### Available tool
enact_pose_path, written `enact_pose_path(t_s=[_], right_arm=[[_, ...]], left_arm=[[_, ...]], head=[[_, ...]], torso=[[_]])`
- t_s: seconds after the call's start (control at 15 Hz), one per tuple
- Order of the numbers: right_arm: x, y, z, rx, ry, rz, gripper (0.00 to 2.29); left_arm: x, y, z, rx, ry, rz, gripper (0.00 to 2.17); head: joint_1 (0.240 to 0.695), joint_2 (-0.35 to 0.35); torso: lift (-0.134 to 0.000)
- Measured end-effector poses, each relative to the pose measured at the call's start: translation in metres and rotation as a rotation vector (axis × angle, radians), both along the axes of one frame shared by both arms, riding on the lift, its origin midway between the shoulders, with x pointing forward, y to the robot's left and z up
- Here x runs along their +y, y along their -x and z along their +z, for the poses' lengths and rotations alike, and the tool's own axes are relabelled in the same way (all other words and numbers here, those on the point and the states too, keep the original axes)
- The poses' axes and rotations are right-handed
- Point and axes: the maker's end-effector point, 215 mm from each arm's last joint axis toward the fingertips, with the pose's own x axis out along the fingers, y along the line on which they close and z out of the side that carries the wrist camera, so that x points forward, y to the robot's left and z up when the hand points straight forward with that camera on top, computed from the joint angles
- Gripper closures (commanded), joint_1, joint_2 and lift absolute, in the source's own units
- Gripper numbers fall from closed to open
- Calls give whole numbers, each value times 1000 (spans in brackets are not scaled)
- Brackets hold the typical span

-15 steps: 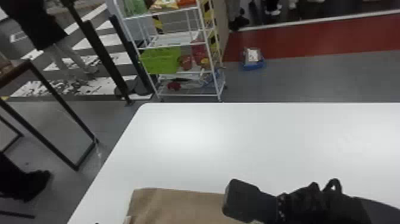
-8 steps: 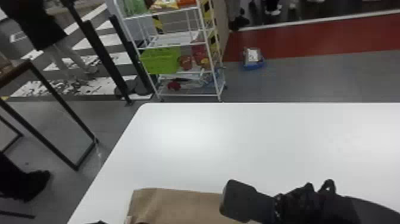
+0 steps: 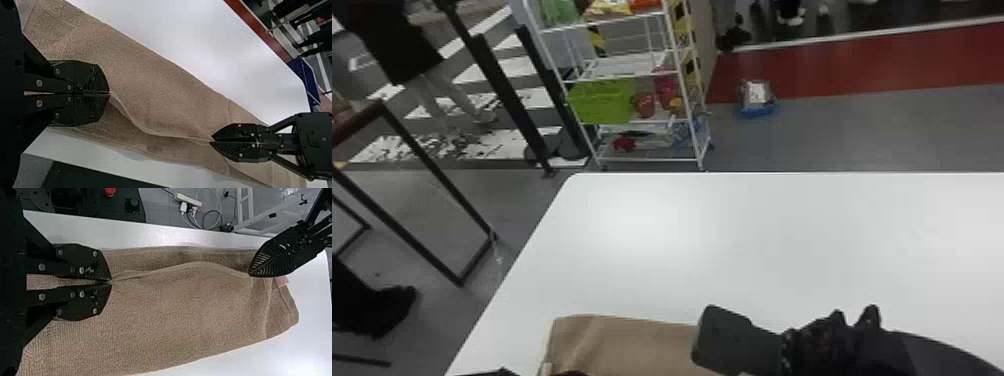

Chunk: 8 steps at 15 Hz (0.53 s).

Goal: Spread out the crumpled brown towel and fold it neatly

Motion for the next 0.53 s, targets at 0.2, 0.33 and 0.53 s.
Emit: enact_pose_path(t_s=[0.2,0.33,0.53], right_arm=[[1,0,0,2,-1,-3,657],[1,1,1,7,-3,-6,667],[3,1,1,9,-6,-3,799]], left_arm=[[2,-2,1,-4,-1,2,1352],[2,-4,2,-9,-1,3,1352],[2,-4,2,-10,-1,3,1352]], head=[[695,350],[695,350],[695,350]], torso=[[-122],[-122],[-122]])
